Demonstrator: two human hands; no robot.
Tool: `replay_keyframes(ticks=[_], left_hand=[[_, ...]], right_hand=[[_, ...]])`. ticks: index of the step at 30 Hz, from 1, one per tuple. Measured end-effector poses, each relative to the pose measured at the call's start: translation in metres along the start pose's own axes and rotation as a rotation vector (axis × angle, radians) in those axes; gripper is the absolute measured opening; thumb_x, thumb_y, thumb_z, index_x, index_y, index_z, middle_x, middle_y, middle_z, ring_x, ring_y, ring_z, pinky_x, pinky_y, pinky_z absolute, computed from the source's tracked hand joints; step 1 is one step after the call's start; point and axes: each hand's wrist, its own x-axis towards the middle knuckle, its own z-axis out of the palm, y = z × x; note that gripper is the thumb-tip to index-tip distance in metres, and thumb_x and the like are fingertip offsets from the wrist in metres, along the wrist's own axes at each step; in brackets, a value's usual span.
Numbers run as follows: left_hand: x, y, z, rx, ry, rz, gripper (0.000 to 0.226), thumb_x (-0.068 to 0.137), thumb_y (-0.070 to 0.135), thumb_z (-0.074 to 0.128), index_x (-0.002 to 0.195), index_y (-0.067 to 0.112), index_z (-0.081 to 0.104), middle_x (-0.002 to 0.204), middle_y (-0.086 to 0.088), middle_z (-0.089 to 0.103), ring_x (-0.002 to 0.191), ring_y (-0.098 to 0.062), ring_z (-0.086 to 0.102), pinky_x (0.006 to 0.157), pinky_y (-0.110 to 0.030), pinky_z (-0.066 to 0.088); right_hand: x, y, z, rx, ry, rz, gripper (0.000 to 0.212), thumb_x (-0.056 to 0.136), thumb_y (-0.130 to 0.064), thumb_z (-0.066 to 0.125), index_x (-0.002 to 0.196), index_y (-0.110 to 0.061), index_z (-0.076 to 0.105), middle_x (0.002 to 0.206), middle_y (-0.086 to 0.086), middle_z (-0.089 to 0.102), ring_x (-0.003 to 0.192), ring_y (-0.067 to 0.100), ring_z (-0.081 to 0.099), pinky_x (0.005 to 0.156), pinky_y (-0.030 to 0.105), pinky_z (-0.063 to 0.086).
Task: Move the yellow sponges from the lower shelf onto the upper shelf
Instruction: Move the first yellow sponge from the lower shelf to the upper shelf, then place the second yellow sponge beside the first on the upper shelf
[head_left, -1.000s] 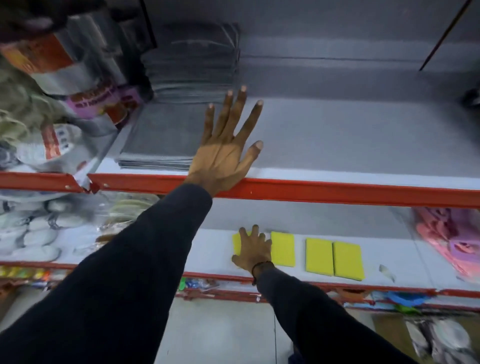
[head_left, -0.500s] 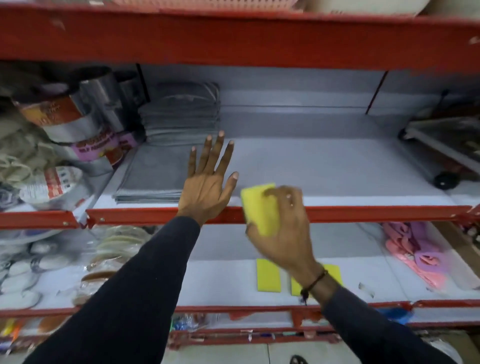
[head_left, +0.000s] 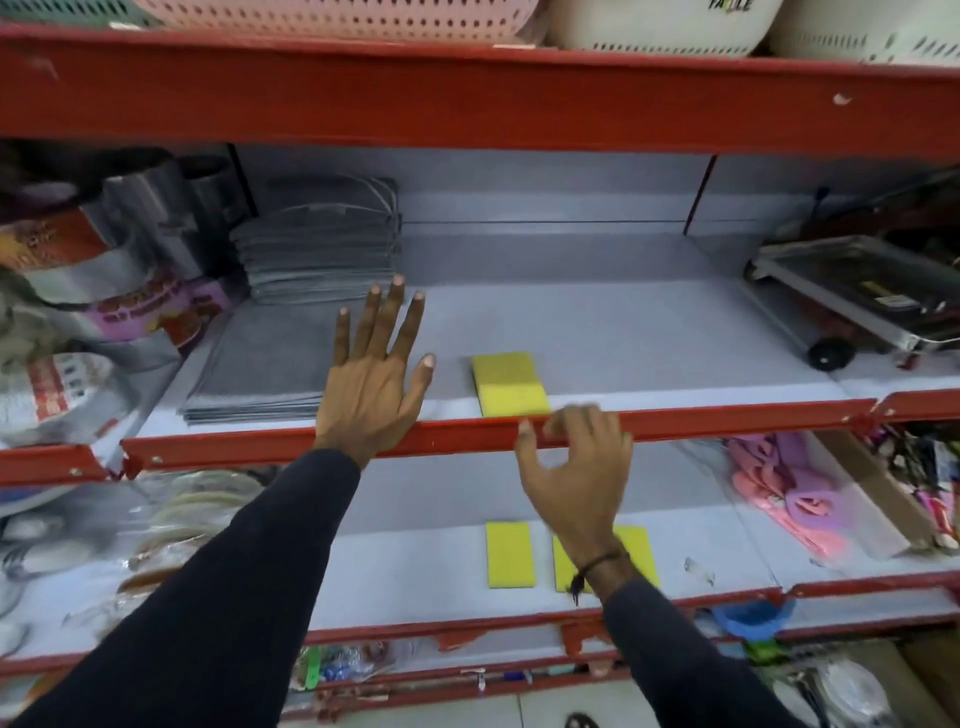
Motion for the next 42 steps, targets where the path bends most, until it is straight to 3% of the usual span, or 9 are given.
replay_keyframes(ticks=[3,7,11,16,21,26,33,38,42], left_hand=[[-0.001,0.000,0.004,-0.019,0.014,-0.007,0.073,0.108,0.050,0.018,0.171,0.018,0.002,0.180,-0.010,-0.005,0.166,-0.029,-0.006,0.133,-0.059,0.002],[-0.001,0.000,0.006,-0.029,0.039,-0.007,0.071,0.108,0.048,0.023,0.171,0.019,0.005,0.180,-0.010,-0.003,0.166,-0.030,-0.003,0.133,-0.057,0.003],[0.000,-0.002,0.005,-0.045,0.038,0.001,0.071,0.108,0.047,0.023,0.171,0.020,0.006,0.180,-0.012,0.000,0.166,-0.030,-0.001,0.132,-0.060,0.006],[0.000,0.000,0.002,-0.044,0.028,-0.006,0.070,0.108,0.047,0.024,0.171,0.020,0.007,0.180,-0.013,0.002,0.166,-0.030,0.000,0.133,-0.059,0.007],[-0.001,0.002,-0.001,-0.045,0.022,-0.015,0.070,0.108,0.047,0.024,0.171,0.019,0.010,0.180,-0.013,0.004,0.166,-0.030,0.002,0.132,-0.059,0.009],[-0.001,0.004,-0.006,-0.026,-0.003,-0.026,0.071,0.108,0.048,0.022,0.171,0.021,0.007,0.180,-0.012,0.000,0.166,-0.029,-0.001,0.132,-0.061,0.010],[-0.003,0.004,-0.004,-0.020,-0.018,-0.023,0.073,0.107,0.052,0.016,0.171,0.022,-0.001,0.180,-0.010,-0.007,0.166,-0.028,-0.007,0.132,-0.060,0.006],[-0.003,0.004,-0.003,-0.035,-0.015,-0.029,0.072,0.107,0.050,0.020,0.171,0.022,0.004,0.181,-0.010,-0.002,0.166,-0.028,-0.003,0.133,-0.058,0.006],[-0.001,0.004,-0.003,-0.042,-0.016,-0.045,0.072,0.107,0.050,0.021,0.171,0.021,0.007,0.180,-0.011,0.001,0.166,-0.029,0.001,0.133,-0.057,0.006]], right_hand=[[-0.076,0.045,0.029,-0.178,-0.409,0.140,0.032,0.079,-0.051,0.063,0.088,-0.021,0.060,0.088,-0.001,0.062,0.090,0.030,0.061,0.074,0.042,0.041],[-0.123,0.082,0.079,-0.512,-1.105,0.427,0.081,0.078,-0.072,0.056,0.139,-0.020,0.046,0.138,0.015,0.052,0.134,0.038,0.041,0.106,0.053,0.033],[-0.139,0.062,0.109,-0.530,-1.253,0.239,0.075,0.077,-0.053,0.066,0.137,-0.017,0.042,0.134,0.016,0.053,0.129,0.038,0.044,0.108,0.058,0.030],[-0.121,0.020,0.090,-0.206,-1.158,-0.105,0.059,0.067,-0.043,0.066,0.117,-0.016,0.049,0.120,0.010,0.056,0.107,0.038,0.056,0.089,0.047,0.041],[-0.059,-0.021,0.004,0.320,-0.646,-0.334,0.045,0.061,-0.037,0.069,0.099,-0.017,0.057,0.115,0.006,0.064,0.102,0.028,0.058,0.083,0.039,0.042],[0.064,-0.004,-0.032,0.220,-0.153,-0.075,0.040,0.072,-0.033,0.073,0.101,-0.010,0.060,0.109,0.012,0.062,0.105,0.032,0.056,0.092,0.038,0.043],[0.090,0.051,-0.018,-0.196,-0.488,0.136,0.048,0.077,-0.058,0.065,0.098,-0.015,0.070,0.091,0.019,0.069,0.089,0.040,0.064,0.080,0.039,0.049],[0.029,0.066,-0.036,0.066,0.138,0.062,0.018,0.087,-0.026,0.068,0.078,-0.012,0.062,0.080,0.002,0.063,0.078,0.026,0.056,0.075,0.042,0.042],[-0.058,0.106,-0.004,-0.096,-0.275,0.225,0.025,0.085,-0.040,0.063,0.084,-0.015,0.065,0.084,0.003,0.066,0.083,0.028,0.060,0.076,0.046,0.049]])
